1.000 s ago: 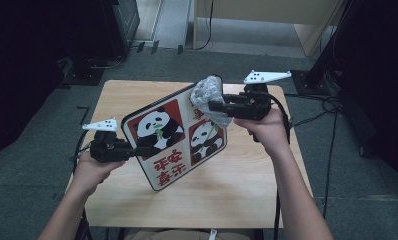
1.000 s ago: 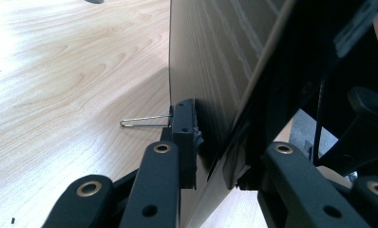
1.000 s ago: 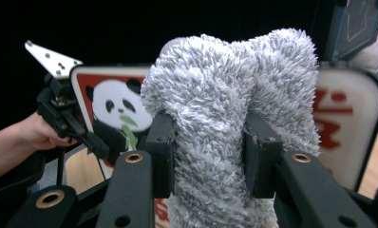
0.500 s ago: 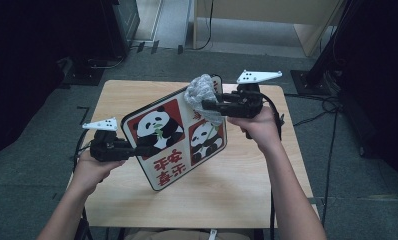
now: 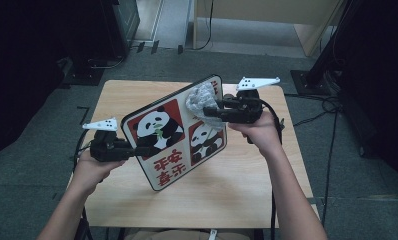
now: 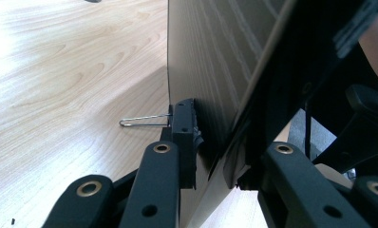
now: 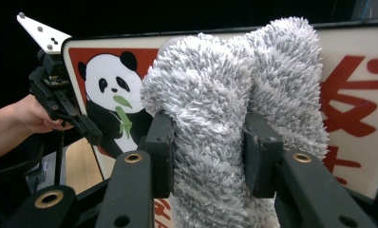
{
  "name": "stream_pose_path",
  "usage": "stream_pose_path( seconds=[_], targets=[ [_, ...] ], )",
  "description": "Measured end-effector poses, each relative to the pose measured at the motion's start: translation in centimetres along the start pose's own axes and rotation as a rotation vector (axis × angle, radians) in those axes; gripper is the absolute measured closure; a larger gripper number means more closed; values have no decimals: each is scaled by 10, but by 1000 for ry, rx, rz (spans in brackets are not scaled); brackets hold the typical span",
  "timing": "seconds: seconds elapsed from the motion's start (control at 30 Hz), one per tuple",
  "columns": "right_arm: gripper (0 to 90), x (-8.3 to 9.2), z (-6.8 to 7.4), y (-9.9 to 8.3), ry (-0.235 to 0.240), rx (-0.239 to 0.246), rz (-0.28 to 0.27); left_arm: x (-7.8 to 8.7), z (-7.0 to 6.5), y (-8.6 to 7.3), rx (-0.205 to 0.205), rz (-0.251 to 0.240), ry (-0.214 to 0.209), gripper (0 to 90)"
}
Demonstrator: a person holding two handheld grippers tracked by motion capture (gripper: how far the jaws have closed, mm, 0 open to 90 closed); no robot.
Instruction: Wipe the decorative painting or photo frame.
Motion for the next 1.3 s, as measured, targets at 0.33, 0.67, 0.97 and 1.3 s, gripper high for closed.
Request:
stream_pose_path(
  seconds=[0.33, 0.67, 0.97, 1.3],
  targets=[
    [619, -5, 0, -10, 8, -7, 14, 0, 0, 0, 0, 0, -2, 750],
    [617, -10, 0, -21, 14, -23, 20, 0, 0, 0, -3, 0, 2, 751],
    [617, -13, 0, -30, 16, -29, 33, 0, 0, 0, -7, -9, 14, 754],
    [617, -15, 0, -37, 15, -28, 41, 0, 0, 0, -18, -20, 23, 756]
  ],
)
Point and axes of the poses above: each handheld gripper's, and its own axes: x roughly backward along the jaws, y roughly out of its top, z roughly to its left, the point moved 10 cm from there along -x, roughly forward along the jaws, and after that the axes turned 15 degrees about z, right-handed, at the moved point
